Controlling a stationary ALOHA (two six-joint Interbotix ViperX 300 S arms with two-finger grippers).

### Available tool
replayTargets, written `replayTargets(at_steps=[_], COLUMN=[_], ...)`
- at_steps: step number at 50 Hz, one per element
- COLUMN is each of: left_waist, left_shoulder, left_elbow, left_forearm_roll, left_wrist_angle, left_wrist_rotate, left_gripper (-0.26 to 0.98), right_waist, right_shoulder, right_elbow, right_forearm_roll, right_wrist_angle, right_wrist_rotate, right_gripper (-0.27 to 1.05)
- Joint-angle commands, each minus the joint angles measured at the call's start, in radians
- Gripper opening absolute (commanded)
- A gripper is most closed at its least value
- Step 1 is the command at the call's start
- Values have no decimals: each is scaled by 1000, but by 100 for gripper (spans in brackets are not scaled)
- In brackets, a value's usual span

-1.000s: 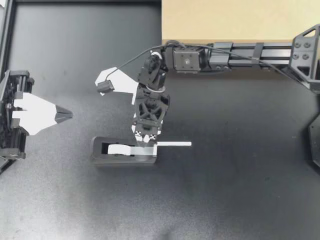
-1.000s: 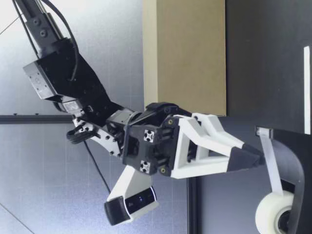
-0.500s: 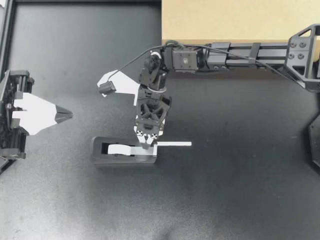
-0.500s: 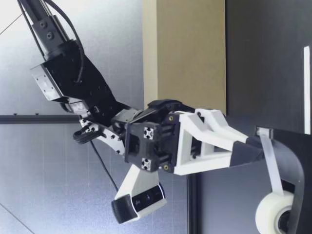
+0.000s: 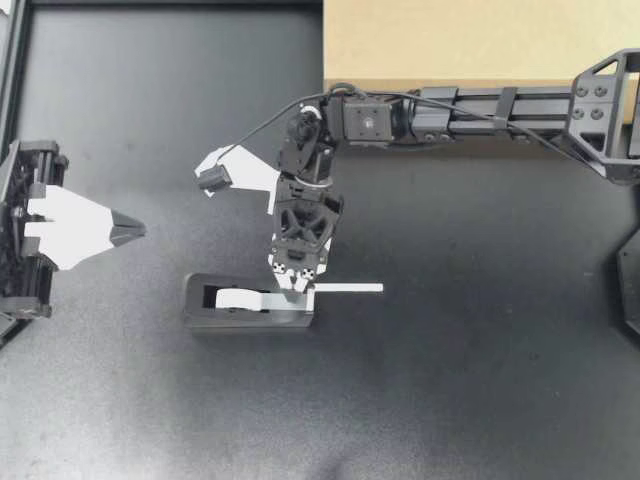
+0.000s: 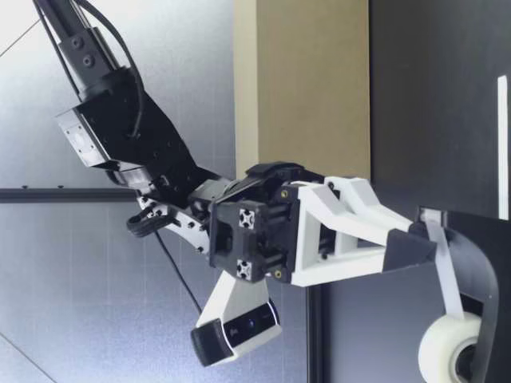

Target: Cut a small piece of tape from the tape dispenser then place it on the cardboard box's edge.

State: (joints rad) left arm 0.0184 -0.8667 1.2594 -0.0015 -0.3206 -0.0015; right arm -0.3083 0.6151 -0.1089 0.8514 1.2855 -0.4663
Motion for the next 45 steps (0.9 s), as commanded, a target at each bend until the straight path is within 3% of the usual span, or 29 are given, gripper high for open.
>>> replayTargets(at_steps=[1,6,18,26,45], left_waist=[2,3,2,3,3], left_shoulder=[5,5,5,5,5], left_elbow=[-12,-12,-9,-8,-8], left_forearm_roll=[-2,-2,-2,-2,-2], left_wrist_angle=[-8,-9,-9,-9,-9], left_wrist_rotate=[0,2,2,2,2], left_gripper=[-12,-12,-12,-12,-12], right_waist=[6,6,6,6,6], right_shoulder=[-21,-28,-44,-54,-107], right_elbow=[-25,-25,-23,-25,-18], right_forearm_roll=[6,6,6,6,8], right_wrist_angle=[8,8,8,8,15], right_wrist_rotate=[3,3,5,5,23], right_gripper=[32,28,2,-8,-9])
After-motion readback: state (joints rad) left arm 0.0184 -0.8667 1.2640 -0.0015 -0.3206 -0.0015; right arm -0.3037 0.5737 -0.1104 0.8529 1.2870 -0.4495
